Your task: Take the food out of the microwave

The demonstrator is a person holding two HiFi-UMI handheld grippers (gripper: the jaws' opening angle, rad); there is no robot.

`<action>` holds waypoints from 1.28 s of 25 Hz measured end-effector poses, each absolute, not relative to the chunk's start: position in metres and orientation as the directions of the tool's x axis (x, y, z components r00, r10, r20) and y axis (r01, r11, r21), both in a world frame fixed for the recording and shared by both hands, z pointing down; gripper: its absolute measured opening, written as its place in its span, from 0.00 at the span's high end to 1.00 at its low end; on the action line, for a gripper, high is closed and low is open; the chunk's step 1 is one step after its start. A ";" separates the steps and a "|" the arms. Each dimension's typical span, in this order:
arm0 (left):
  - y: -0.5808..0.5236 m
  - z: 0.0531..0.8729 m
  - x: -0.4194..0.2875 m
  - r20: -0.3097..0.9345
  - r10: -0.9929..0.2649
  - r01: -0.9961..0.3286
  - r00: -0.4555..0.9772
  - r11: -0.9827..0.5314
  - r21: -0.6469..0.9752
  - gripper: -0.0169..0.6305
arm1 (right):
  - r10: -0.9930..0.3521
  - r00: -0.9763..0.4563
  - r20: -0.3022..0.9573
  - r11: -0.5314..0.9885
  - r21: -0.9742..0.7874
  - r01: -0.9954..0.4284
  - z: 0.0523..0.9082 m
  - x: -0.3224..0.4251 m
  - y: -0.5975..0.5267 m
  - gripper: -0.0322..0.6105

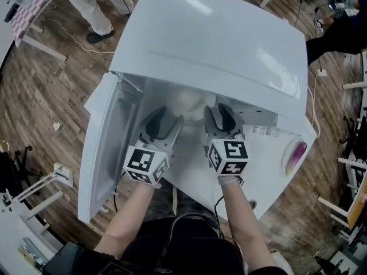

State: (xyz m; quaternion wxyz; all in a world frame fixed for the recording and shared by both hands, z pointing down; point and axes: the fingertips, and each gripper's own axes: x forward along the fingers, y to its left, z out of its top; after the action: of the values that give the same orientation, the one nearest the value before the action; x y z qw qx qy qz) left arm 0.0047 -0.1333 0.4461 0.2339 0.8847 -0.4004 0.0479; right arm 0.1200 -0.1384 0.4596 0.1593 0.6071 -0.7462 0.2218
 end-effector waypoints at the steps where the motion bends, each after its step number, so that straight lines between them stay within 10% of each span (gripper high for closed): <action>1: -0.135 0.446 0.004 0.275 -0.686 -0.734 0.674 -0.577 0.359 0.65 | -0.831 -0.200 0.519 0.153 -0.134 -0.979 0.461 0.121 -0.141 0.71; 20: -0.138 0.463 -0.009 0.365 -0.705 -0.794 0.608 -0.554 0.251 0.65 | -0.740 -0.175 0.649 0.060 -0.196 -0.979 0.480 0.122 -0.155 0.71; 32: -0.130 0.482 -0.016 0.399 -0.681 -0.779 0.613 -0.438 0.448 0.65 | -0.733 -0.269 0.625 0.088 -0.305 -0.948 0.478 0.116 -0.147 0.80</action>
State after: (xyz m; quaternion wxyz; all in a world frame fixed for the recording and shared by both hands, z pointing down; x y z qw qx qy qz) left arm -0.0165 -0.1304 0.4815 0.3064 0.8443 -0.4324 0.0797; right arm 0.1158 -0.1469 0.4780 0.1584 0.5834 -0.7203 0.3403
